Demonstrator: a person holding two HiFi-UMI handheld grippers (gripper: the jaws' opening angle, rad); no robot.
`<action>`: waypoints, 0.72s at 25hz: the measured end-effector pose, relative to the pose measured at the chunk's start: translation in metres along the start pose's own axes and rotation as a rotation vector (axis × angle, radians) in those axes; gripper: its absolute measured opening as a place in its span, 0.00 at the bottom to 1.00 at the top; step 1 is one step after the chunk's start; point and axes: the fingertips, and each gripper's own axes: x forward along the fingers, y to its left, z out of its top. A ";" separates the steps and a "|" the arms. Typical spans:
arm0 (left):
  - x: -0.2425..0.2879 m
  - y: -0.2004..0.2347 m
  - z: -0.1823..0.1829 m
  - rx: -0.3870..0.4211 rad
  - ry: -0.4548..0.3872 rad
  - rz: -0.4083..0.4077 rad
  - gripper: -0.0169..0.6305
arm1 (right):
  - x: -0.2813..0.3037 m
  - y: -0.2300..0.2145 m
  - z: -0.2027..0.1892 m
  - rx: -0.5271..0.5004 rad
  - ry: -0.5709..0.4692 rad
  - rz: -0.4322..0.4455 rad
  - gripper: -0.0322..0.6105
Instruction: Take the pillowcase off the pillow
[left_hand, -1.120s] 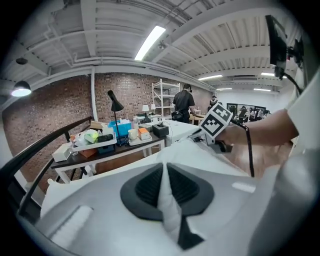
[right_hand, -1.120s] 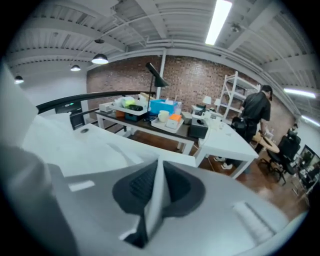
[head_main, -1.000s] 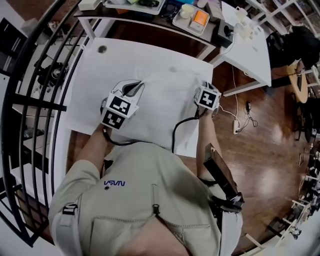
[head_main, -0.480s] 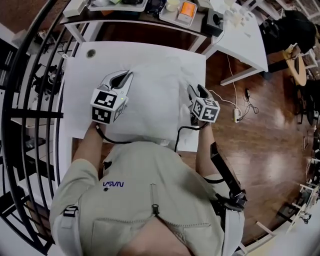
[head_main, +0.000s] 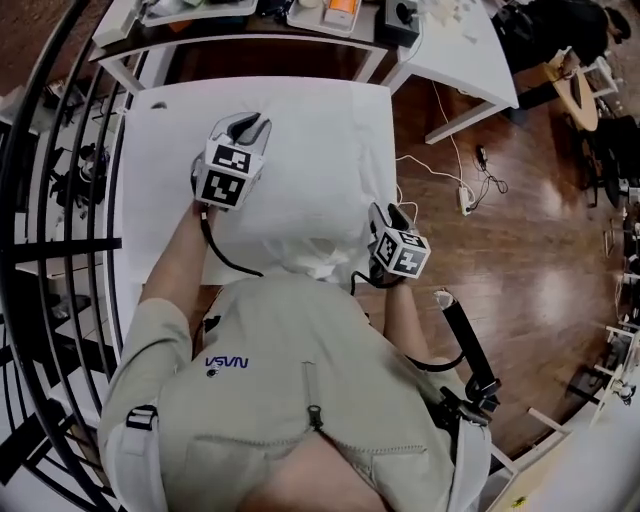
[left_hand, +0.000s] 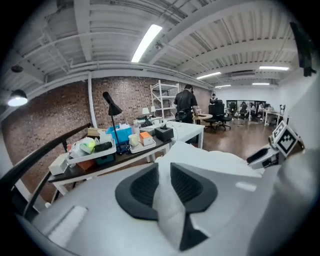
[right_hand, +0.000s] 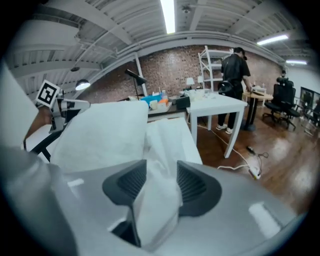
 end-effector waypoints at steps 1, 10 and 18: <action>-0.007 -0.002 0.004 0.028 -0.010 -0.003 0.17 | -0.001 -0.001 -0.012 -0.001 0.027 -0.013 0.35; -0.026 -0.121 -0.103 0.224 0.315 -0.387 0.74 | 0.004 0.001 -0.060 -0.027 0.164 -0.089 0.18; -0.025 -0.105 -0.080 0.118 0.142 -0.385 0.18 | -0.001 0.026 -0.071 -0.079 0.157 -0.031 0.11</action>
